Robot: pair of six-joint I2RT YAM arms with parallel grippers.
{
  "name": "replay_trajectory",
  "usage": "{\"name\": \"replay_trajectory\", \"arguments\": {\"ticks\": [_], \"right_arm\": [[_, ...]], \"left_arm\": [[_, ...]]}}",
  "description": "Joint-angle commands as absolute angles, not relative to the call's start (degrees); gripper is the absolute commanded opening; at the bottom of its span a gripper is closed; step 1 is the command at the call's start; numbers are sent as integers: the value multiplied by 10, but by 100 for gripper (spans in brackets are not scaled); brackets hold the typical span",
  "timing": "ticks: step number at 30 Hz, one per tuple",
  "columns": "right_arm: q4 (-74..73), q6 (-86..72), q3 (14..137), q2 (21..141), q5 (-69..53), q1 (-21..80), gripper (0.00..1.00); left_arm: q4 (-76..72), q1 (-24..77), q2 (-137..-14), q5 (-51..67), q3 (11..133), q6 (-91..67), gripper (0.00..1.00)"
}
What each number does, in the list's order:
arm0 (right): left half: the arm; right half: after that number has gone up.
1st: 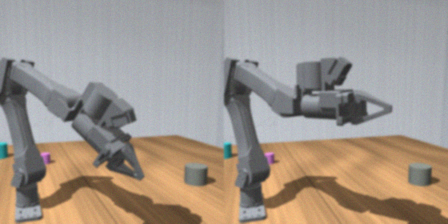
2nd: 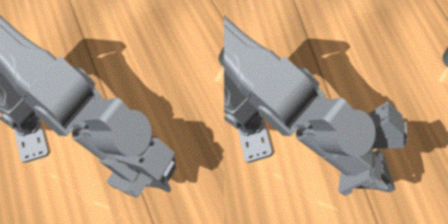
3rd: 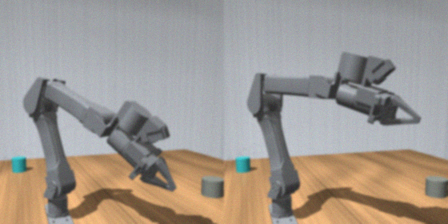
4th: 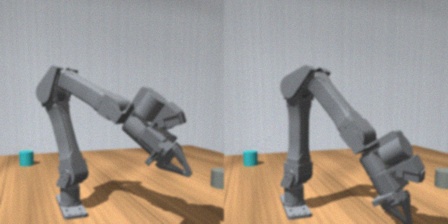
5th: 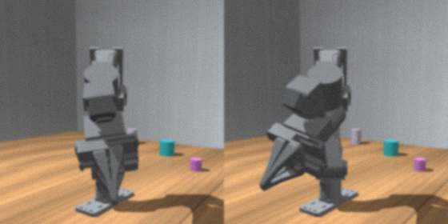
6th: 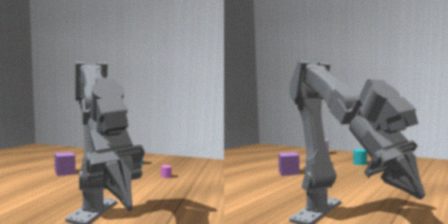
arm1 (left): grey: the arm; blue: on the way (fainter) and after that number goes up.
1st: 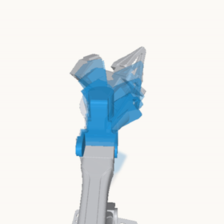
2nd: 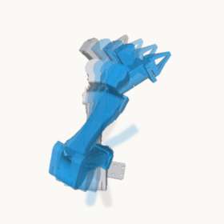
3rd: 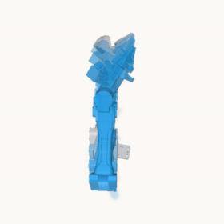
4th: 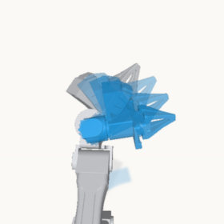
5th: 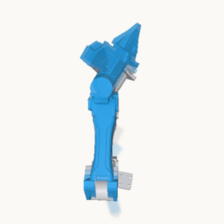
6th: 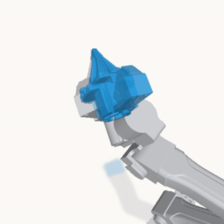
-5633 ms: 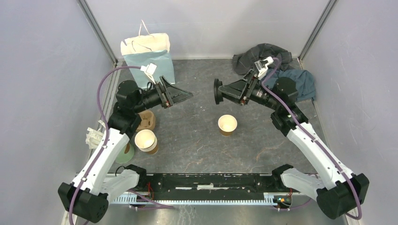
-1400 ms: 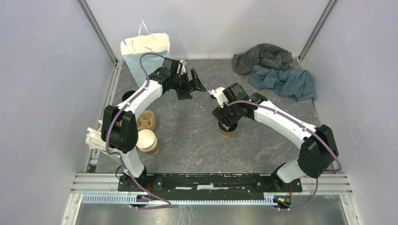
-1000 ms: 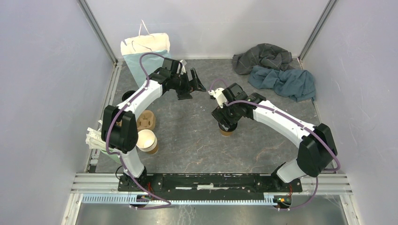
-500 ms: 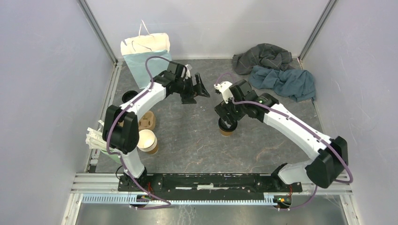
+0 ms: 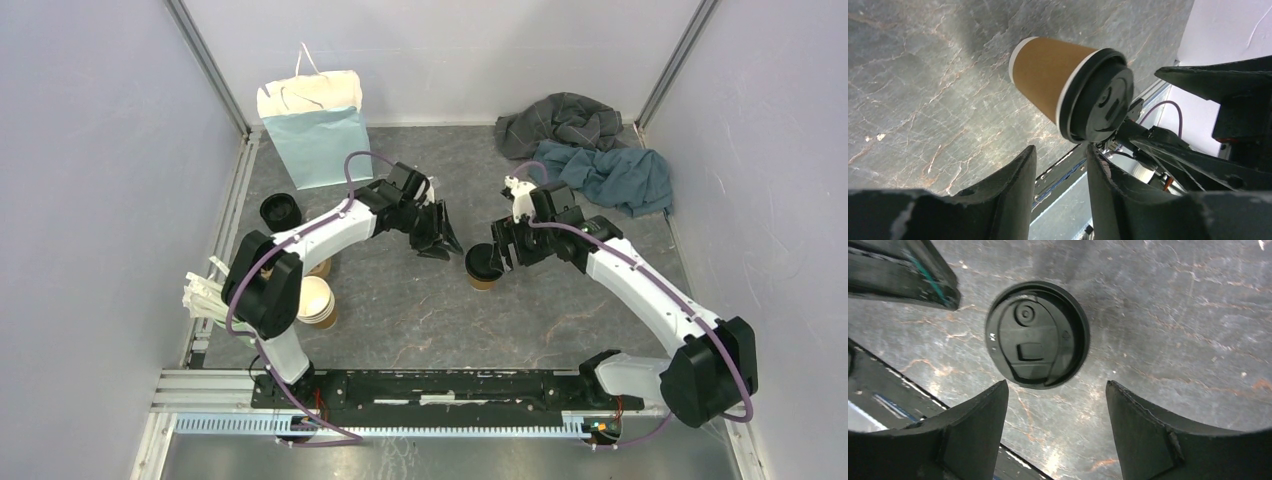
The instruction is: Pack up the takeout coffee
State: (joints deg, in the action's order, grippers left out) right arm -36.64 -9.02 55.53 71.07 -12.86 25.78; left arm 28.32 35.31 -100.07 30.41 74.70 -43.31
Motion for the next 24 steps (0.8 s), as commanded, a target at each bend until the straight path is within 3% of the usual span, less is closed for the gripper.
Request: {"name": "replay_trajectory", "arguments": {"ticks": [1,9,20,24], "right_arm": [[-310,-120,558,703,-178,244,76],[-277,-140,542,723,-251,195,70],[-269,-128,539,750,-264,186,66],[-262,-130,535,752,-267,185,65]], "left_arm": [[235,353,-981,348,719,-476,47],[207,362,-1000,368,710,-483,46],[219,362,-1035,373,731,-463,34],[219,362,-1041,378,737,-458,34]]}}
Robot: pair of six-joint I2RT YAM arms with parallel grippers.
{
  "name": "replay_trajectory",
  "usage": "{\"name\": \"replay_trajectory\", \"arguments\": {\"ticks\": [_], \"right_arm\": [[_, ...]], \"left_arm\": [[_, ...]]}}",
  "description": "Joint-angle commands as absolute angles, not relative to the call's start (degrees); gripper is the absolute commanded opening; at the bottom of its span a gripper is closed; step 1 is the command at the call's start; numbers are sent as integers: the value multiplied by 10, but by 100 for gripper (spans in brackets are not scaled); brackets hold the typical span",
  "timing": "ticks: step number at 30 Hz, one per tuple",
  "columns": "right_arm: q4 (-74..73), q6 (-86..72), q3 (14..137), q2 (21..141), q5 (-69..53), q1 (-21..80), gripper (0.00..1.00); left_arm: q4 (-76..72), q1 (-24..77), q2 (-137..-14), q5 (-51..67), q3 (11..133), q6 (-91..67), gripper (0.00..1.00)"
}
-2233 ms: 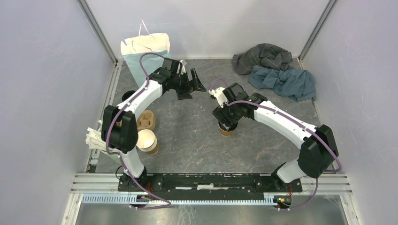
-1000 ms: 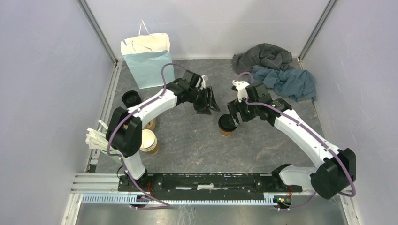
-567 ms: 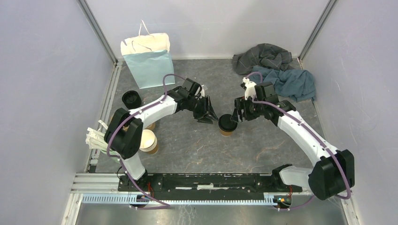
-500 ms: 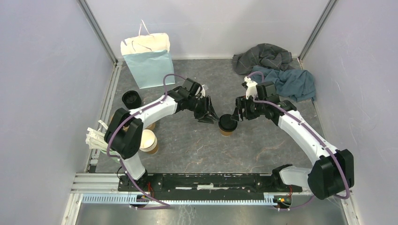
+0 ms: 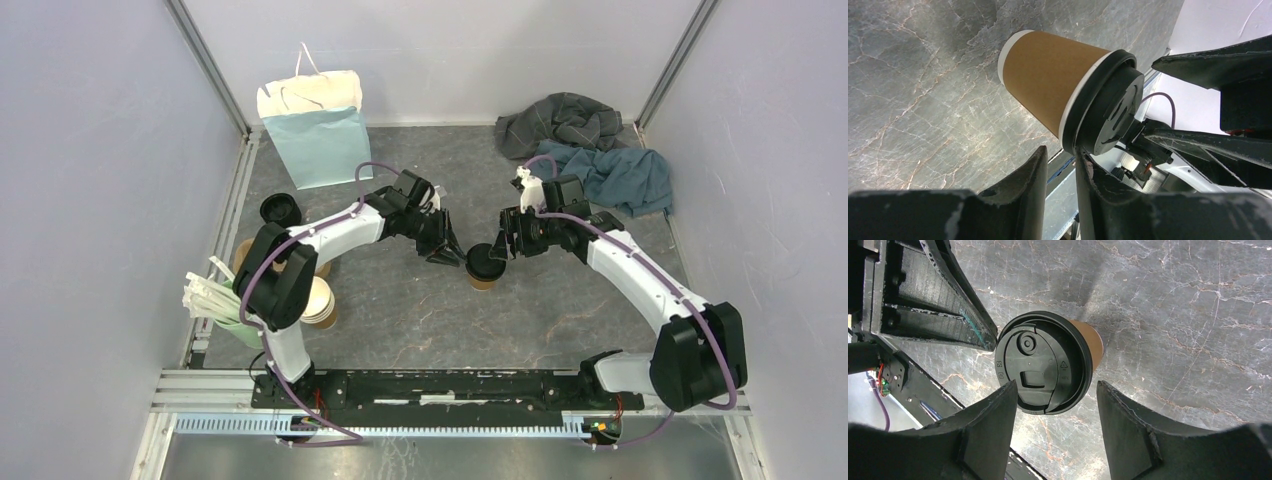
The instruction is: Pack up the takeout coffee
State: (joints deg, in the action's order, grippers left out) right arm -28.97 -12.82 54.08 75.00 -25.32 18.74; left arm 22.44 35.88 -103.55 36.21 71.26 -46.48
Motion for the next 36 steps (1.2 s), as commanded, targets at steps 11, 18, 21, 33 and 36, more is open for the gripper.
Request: {"name": "replay_trajectory", "arguments": {"ticks": [11,18,21,33,36], "right_arm": [[-246,-125,521,767,-279,183,61],[-236,-129,514,771,-283,179,59],[-217,-142,501,772,-301,168,58],[-68,-215,362,768,-417,89,52],[-11,-229,309,772,-436,77,52]], "left_arm": [[219,363,-1056,383,751,-455,37],[273,363,-1080,360,763,-431,33],[297,363,-1089,346,766,-414,30],[300,363,-1103,335,759,-403,25],[303,363,-1107,330,753,-401,24]]}}
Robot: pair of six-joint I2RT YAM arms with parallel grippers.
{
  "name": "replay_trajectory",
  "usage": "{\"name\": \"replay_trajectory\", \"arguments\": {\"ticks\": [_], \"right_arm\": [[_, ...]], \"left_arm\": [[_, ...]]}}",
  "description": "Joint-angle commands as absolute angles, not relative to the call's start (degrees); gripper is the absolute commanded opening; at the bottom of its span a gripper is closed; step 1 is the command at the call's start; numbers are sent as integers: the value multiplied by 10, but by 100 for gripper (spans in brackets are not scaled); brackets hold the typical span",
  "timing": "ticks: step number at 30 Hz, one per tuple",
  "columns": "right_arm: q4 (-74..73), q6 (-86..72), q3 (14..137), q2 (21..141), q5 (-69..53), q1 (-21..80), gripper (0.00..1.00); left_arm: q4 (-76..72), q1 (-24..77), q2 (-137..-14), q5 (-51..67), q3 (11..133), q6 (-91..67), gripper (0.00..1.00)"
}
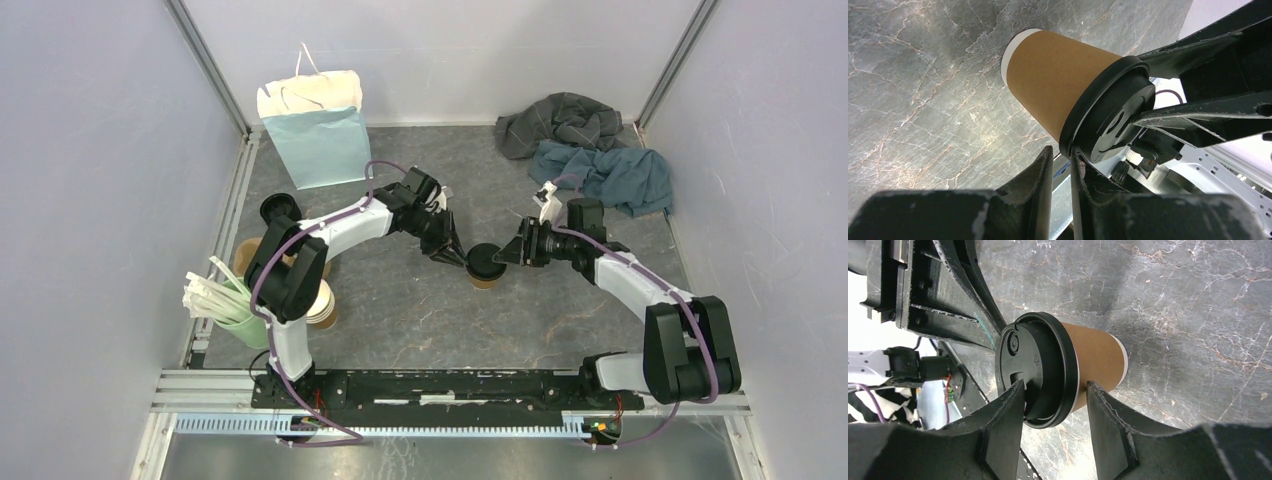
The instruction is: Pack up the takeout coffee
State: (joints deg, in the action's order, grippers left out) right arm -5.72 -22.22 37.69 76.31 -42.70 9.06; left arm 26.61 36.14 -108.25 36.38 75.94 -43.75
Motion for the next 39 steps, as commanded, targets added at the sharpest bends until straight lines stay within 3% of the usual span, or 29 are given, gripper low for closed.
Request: {"name": "replay_trajectory", "arguments": {"ticks": [1,9,16,20,30,39], "right_arm": [[9,-229,291,776,-438,74,52],[151,-297,188,845,-471,20,49],[116,-289,217,933,-454,18,47],[33,-252,259,875,-452,18,48],[-53,-258,349,804,-482,18,62],[-96,-256,409,789,-490,18,70]], "left_arm": [[306,363,-1108,328,751,-401,24],[330,358,-1139,299,774,-381,23],[324,355,-1183,273,755,-361,20],[332,356,-1144,261,776,-346,21],[366,356,-1094,301,841,-337,43],[407,355,-1073,289,870,-314,50]]}}
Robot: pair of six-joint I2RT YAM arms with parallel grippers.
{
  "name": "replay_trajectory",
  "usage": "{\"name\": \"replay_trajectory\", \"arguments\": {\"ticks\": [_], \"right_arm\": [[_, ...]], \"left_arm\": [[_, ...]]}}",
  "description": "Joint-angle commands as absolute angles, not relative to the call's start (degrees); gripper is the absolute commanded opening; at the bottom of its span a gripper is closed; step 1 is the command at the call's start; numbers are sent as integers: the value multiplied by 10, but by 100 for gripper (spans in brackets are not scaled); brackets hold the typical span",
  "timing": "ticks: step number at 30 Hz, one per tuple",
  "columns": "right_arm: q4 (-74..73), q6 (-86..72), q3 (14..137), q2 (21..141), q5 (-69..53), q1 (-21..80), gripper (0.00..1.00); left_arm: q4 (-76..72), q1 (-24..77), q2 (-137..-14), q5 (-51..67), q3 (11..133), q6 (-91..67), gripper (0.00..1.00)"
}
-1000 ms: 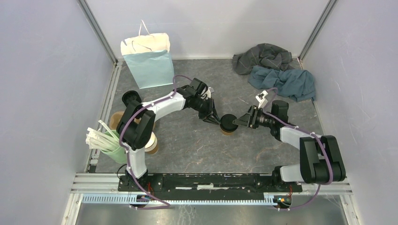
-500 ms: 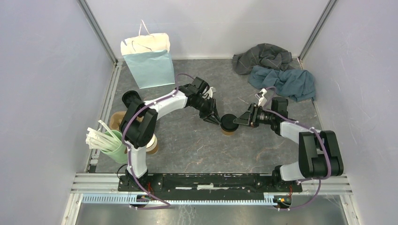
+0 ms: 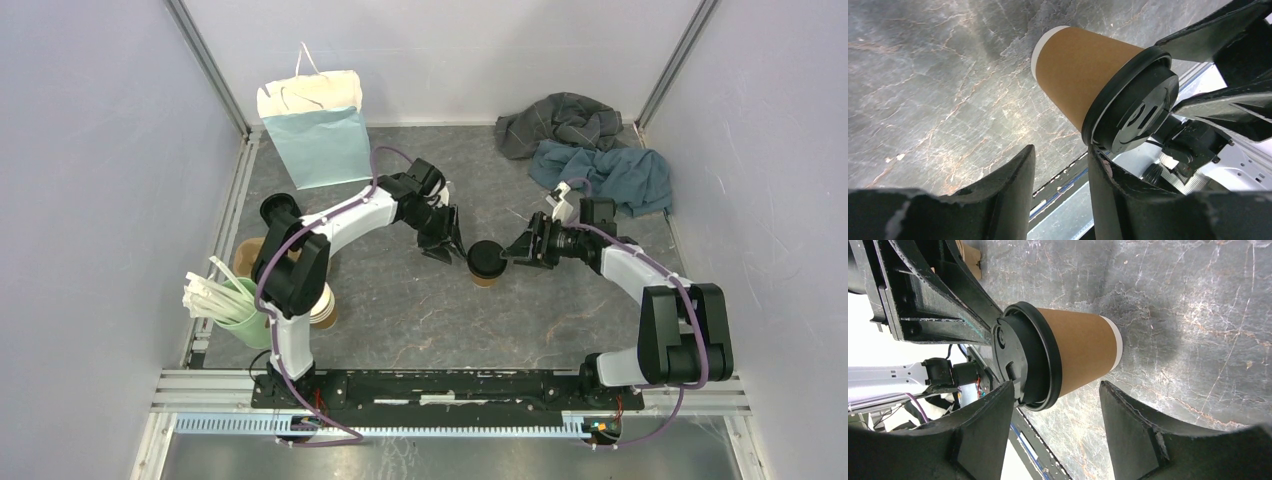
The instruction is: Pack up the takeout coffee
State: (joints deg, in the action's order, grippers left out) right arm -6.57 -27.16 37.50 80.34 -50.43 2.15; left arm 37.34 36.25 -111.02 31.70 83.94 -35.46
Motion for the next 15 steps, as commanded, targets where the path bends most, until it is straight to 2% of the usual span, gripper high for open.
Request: {"name": "replay_trajectory", "arguments": {"ticks": [1,4,7,8,11,15], "right_arm": [[-96,-257,411,788,-493,17,71],[-93,-257,413,792,-504,18,75],[-93,-259,415,798,-513,23,76],[-98,-258,416,797,-513,25,76],[-106,-255,414,786,-512,28,80],[-87,-274,389,776,-522,37,85]], "left_arm": [[407,355,-1073,288,875,-314,52],[407,355,-1081,291,892,-312,58],[410,355,-1091,293,908,-310,57],[409,355,-1091,293,915,-310,59],[388,355,-1096,314,934,-304,73],[371,357,-1129,357,971,-291,78]]}}
